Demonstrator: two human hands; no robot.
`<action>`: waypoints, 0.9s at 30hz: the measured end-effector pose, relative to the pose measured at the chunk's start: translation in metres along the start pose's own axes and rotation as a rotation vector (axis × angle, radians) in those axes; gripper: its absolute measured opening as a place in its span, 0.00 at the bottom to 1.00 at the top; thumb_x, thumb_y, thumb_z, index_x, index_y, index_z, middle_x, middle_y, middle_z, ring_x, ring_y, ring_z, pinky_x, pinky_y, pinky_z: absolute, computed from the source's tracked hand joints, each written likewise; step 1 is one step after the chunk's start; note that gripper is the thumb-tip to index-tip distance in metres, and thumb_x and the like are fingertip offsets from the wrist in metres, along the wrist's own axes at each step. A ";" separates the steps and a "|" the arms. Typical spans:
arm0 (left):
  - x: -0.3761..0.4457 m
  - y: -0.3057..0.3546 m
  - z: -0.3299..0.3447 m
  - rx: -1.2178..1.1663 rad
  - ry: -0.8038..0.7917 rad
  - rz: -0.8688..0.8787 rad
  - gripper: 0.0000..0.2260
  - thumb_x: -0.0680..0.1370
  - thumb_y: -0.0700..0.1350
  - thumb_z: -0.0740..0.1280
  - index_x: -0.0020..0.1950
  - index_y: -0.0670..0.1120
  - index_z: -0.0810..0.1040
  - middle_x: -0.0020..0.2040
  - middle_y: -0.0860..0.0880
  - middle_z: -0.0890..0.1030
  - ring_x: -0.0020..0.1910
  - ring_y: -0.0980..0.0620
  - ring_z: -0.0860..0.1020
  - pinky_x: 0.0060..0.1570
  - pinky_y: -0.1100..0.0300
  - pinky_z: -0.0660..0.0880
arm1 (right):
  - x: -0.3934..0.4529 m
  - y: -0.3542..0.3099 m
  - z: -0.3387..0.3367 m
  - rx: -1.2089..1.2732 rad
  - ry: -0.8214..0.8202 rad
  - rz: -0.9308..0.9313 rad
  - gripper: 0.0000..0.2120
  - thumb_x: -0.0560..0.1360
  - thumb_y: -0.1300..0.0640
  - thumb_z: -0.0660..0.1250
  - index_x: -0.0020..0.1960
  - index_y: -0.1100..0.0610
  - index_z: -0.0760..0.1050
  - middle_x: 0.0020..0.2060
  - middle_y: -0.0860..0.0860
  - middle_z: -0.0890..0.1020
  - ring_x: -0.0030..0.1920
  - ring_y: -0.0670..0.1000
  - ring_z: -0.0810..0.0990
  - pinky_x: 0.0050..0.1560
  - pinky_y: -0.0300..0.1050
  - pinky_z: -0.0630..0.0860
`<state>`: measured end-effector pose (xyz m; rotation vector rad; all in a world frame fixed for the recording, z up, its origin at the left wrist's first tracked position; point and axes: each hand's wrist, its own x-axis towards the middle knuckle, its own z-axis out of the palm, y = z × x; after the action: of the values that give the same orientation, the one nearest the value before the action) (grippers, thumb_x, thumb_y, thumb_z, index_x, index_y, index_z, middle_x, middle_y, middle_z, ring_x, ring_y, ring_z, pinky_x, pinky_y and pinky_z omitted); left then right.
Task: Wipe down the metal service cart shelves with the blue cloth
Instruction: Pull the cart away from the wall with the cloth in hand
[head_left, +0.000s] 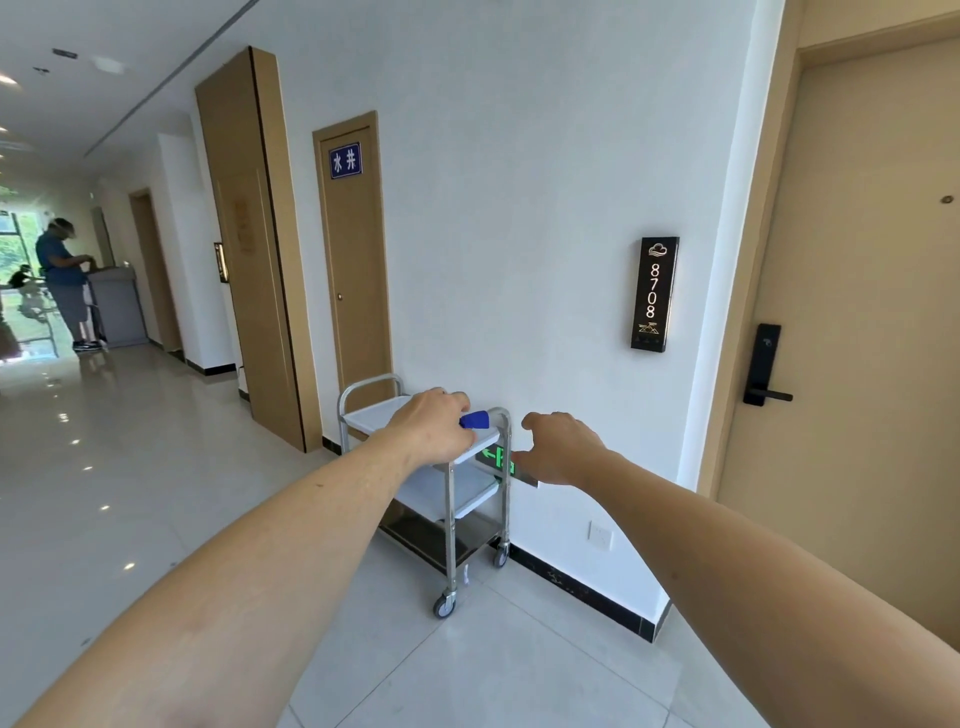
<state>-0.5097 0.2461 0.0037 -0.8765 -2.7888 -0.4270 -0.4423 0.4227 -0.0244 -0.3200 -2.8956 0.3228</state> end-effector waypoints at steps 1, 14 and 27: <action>0.012 -0.010 0.000 -0.003 0.000 0.004 0.20 0.77 0.50 0.66 0.68 0.49 0.72 0.64 0.46 0.73 0.55 0.47 0.75 0.49 0.55 0.72 | 0.015 -0.005 0.002 0.010 0.005 0.004 0.23 0.78 0.47 0.66 0.71 0.53 0.69 0.59 0.54 0.77 0.57 0.57 0.77 0.47 0.47 0.70; 0.136 -0.089 0.041 -0.032 -0.046 0.002 0.23 0.78 0.50 0.67 0.71 0.48 0.69 0.68 0.46 0.72 0.61 0.46 0.74 0.57 0.53 0.74 | 0.155 -0.019 0.060 0.051 -0.043 0.006 0.20 0.79 0.47 0.65 0.68 0.53 0.72 0.57 0.53 0.78 0.54 0.55 0.78 0.48 0.45 0.71; 0.316 -0.077 0.085 0.033 -0.023 -0.100 0.23 0.77 0.52 0.65 0.72 0.49 0.69 0.66 0.46 0.72 0.61 0.46 0.73 0.54 0.54 0.74 | 0.338 0.066 0.069 0.057 -0.071 -0.064 0.18 0.76 0.51 0.66 0.63 0.55 0.73 0.53 0.53 0.79 0.53 0.56 0.79 0.53 0.50 0.78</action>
<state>-0.8180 0.3800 -0.0105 -0.7425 -2.8605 -0.3877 -0.7680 0.5516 -0.0443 -0.2095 -2.9516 0.4129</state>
